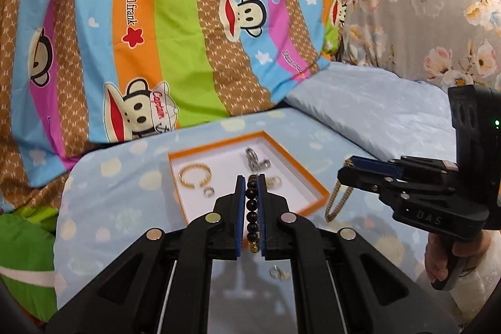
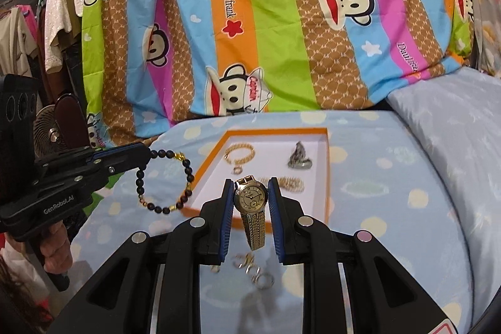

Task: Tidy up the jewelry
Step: 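Carry the bracelet and watch over the box and open both grippers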

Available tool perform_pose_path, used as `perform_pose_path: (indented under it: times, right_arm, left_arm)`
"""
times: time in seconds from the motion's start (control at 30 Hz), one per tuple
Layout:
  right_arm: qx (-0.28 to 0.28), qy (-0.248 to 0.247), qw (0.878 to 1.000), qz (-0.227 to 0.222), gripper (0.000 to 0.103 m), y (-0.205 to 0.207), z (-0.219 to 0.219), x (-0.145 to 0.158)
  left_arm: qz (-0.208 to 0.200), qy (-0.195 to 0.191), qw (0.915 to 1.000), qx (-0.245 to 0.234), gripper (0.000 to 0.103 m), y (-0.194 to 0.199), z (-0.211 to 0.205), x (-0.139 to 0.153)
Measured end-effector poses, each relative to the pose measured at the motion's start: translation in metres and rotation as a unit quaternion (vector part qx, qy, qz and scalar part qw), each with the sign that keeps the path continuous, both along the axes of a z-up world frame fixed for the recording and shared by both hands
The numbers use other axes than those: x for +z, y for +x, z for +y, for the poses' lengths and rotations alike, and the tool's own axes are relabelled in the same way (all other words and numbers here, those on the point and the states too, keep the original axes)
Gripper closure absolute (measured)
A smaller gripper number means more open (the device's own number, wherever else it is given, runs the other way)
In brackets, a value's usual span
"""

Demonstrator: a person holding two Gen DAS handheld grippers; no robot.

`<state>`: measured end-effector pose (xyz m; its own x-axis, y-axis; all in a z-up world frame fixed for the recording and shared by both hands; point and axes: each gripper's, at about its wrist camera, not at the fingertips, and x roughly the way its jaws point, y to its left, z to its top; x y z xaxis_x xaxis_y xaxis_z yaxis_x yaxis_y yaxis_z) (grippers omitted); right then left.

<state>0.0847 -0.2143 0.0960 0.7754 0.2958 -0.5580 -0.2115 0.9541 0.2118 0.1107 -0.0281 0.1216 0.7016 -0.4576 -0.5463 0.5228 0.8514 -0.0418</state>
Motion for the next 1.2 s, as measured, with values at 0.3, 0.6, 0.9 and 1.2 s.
perform_pose_path:
  times: [0.3, 0.6, 0.9, 1.2]
  right_arm:
    - [0.000, -0.033, 0.998, 0.050, 0.083, 0.066, 0.002, -0.031]
    - [0.022, -0.061, 0.993, 0.104, 0.082, 0.091, 0.020, -0.080]
    - [0.017, -0.057, 0.995, 0.085, 0.076, 0.089, 0.018, -0.083]
    - [-0.021, -0.026, 0.998, 0.049, 0.075, 0.066, -0.012, -0.049]
  left_arm:
    - [0.045, 0.025, 0.9982, 0.031, 0.097, 0.069, -0.016, -0.060]
    - [0.084, 0.031, 0.9944, 0.057, 0.096, 0.086, -0.001, -0.100]
    - [0.085, 0.032, 0.9924, 0.083, 0.068, 0.091, 0.005, -0.110]
    - [0.031, 0.005, 0.9951, 0.094, 0.053, 0.071, 0.017, -0.078]
